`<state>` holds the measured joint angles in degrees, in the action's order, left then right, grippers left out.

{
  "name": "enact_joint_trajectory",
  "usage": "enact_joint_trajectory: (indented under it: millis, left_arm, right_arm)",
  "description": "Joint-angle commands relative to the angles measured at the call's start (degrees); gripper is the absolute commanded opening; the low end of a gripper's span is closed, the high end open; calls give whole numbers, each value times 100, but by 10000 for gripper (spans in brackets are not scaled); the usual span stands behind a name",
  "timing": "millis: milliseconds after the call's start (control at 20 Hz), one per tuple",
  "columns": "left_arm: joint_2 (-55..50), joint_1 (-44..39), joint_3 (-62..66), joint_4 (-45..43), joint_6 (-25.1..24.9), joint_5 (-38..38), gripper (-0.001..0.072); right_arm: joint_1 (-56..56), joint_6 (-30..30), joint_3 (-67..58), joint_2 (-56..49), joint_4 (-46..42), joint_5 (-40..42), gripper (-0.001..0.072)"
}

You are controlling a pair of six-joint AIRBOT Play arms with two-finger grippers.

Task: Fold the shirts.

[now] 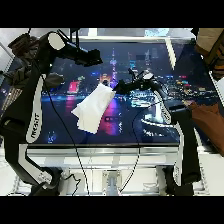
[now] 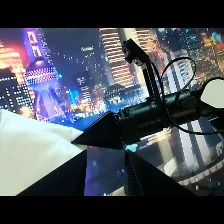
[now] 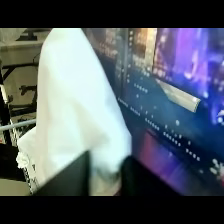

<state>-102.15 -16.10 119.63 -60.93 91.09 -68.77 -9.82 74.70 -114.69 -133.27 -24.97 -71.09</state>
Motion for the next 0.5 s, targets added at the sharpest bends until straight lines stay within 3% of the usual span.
enact_joint_trajectory:
  millis: [0,200,350,450]
  left_arm:
    - [9,4,4,2,-9,-59,304]
    - [9,4,4,4,-4,-223,304]
    - [9,2,4,15,59,-415,304]
    - [9,2,4,138,59,-522,304]
  right_arm:
    - [-11,-144,-114,2,157,-192,39]
    - [122,-94,-319,114,516,-308,37]
    - [299,321,-319,435,-592,-273,37]
    - [533,721,-319,761,-1862,-323,36]
